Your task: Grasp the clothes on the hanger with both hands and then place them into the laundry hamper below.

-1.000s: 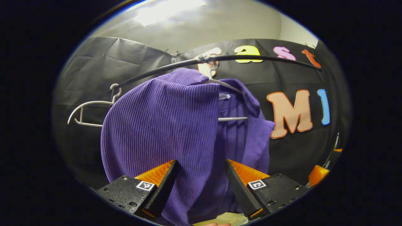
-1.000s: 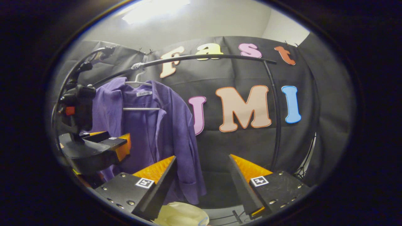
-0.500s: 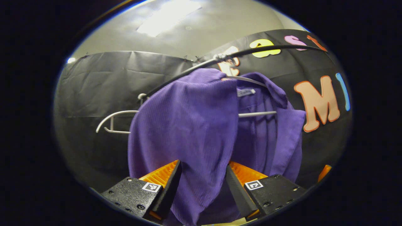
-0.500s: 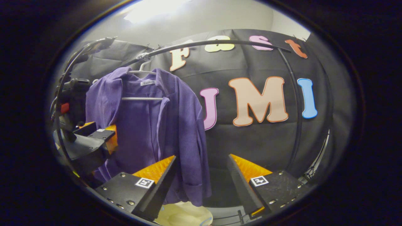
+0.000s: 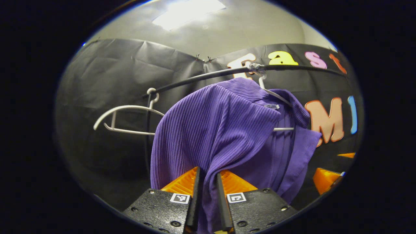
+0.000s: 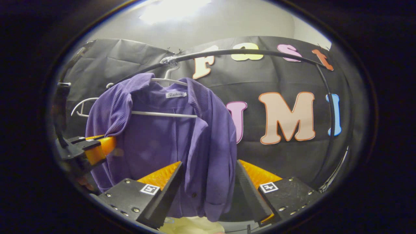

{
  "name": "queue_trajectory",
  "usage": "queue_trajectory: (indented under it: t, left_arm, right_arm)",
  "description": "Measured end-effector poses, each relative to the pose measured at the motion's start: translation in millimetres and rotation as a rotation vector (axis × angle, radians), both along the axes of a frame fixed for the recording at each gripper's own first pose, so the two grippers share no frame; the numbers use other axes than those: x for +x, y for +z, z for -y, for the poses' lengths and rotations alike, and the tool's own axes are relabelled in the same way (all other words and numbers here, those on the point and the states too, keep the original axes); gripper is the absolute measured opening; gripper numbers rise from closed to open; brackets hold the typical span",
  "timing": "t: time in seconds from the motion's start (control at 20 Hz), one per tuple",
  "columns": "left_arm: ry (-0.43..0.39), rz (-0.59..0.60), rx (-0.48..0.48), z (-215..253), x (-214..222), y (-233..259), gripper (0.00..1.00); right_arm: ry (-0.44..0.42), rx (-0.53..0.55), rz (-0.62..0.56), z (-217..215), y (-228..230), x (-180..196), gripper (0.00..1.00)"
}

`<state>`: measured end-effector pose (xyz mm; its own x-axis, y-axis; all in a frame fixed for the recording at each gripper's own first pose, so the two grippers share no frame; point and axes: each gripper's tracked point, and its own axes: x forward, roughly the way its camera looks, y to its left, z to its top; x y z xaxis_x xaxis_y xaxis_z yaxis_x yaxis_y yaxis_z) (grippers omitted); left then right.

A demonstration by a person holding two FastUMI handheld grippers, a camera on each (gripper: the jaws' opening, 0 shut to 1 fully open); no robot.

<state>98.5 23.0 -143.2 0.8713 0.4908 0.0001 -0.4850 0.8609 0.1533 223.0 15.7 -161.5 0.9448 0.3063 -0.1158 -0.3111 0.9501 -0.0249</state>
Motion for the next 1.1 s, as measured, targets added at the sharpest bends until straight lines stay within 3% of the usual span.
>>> queue_trajectory:
  t: [0.1,0.2,0.25,0.35,0.5,0.65,0.75,0.8,0.9,1.0,1.1]
  left_arm:
    - [-0.078,0.011,-0.006,-10.7,6.3,8.1,0.13]
    - [-0.13,-0.014,-0.037,-13.3,6.2,5.6,0.05]
    - [-0.172,-0.03,-0.047,-7.8,8.6,4.9,0.03]
    - [-0.251,-0.056,-0.068,0.0,9.3,4.0,0.02]
    - [-0.371,-0.033,-0.138,19.9,2.9,11.1,0.01]
    - [-0.493,-0.022,-0.207,41.7,-14.0,24.1,0.0]
    - [-0.585,-0.043,-0.227,58.0,-26.6,32.1,0.02]
    - [-0.621,-0.062,-0.235,61.6,-35.2,33.9,0.01]
    - [-0.638,-0.061,-0.211,54.6,-41.4,42.2,0.0]
    - [-0.659,-0.046,-0.189,45.8,-51.6,52.0,0.0]
    - [-0.684,-0.053,-0.184,40.2,-61.3,56.9,0.0]
  right_arm:
    - [-0.026,0.008,0.002,-8.8,-0.6,12.5,0.96]
    - [-0.027,0.054,-0.015,-22.0,-3.7,25.3,0.96]
    - [-0.011,0.088,-0.019,-32.5,-2.6,30.5,0.94]
    - [0.003,0.125,-0.013,-48.0,1.7,42.6,0.99]
    - [-0.019,0.098,0.003,-61.1,1.2,76.9,0.94]
    - [-0.124,0.053,-0.006,-49.3,-0.1,102.6,0.48]
    - [-0.148,0.05,-0.019,-45.8,-5.1,117.6,0.18]
    - [-0.11,0.082,-0.025,-52.4,-4.2,114.1,0.02]
    - [-0.162,0.109,-0.03,-38.5,-2.7,113.5,0.02]
    - [-0.092,0.151,-0.049,-40.6,0.5,103.6,0.05]
    - [-0.085,0.122,-0.023,-32.4,5.8,98.8,0.08]
